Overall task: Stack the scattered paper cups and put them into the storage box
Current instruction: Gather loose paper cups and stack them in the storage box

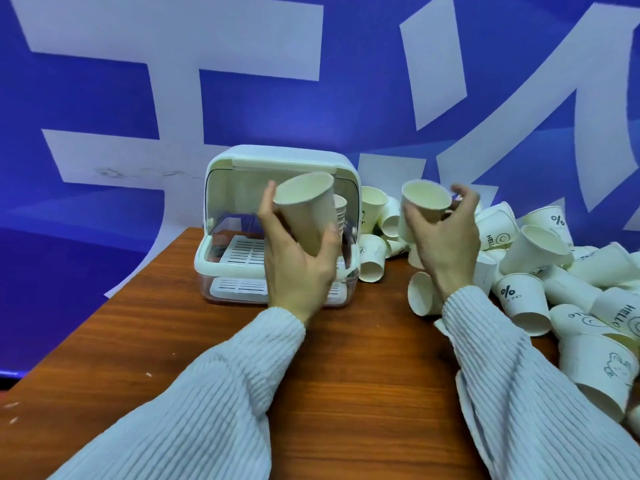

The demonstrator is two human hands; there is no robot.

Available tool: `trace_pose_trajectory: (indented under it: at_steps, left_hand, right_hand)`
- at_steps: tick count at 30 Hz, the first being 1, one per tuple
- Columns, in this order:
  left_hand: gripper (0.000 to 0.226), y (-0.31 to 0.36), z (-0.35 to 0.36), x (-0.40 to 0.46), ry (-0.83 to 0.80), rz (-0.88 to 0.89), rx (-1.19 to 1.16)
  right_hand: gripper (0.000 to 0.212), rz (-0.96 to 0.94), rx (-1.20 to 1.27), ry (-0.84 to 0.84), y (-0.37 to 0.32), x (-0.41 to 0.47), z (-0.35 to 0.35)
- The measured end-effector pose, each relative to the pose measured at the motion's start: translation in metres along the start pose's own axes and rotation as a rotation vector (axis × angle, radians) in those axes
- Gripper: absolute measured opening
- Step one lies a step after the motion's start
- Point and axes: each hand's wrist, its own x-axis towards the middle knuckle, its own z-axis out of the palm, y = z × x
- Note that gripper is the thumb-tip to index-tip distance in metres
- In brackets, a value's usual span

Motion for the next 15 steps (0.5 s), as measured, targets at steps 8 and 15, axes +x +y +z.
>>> trace_pose_trajectory:
  at_steps: [8,15]
  left_hand:
    - [0.083,-0.004,-0.020,0.039,0.230,-0.078,-0.148]
    - [0.082,-0.012,-0.017,0.037,0.222,-0.091,-0.122]
  right_hand:
    - [0.066,-0.110,0.398,-0.209,-0.087,-0.013,0.047]
    - [0.064,-0.127,0.076,-0.429,-0.086,-0.015,0.074]
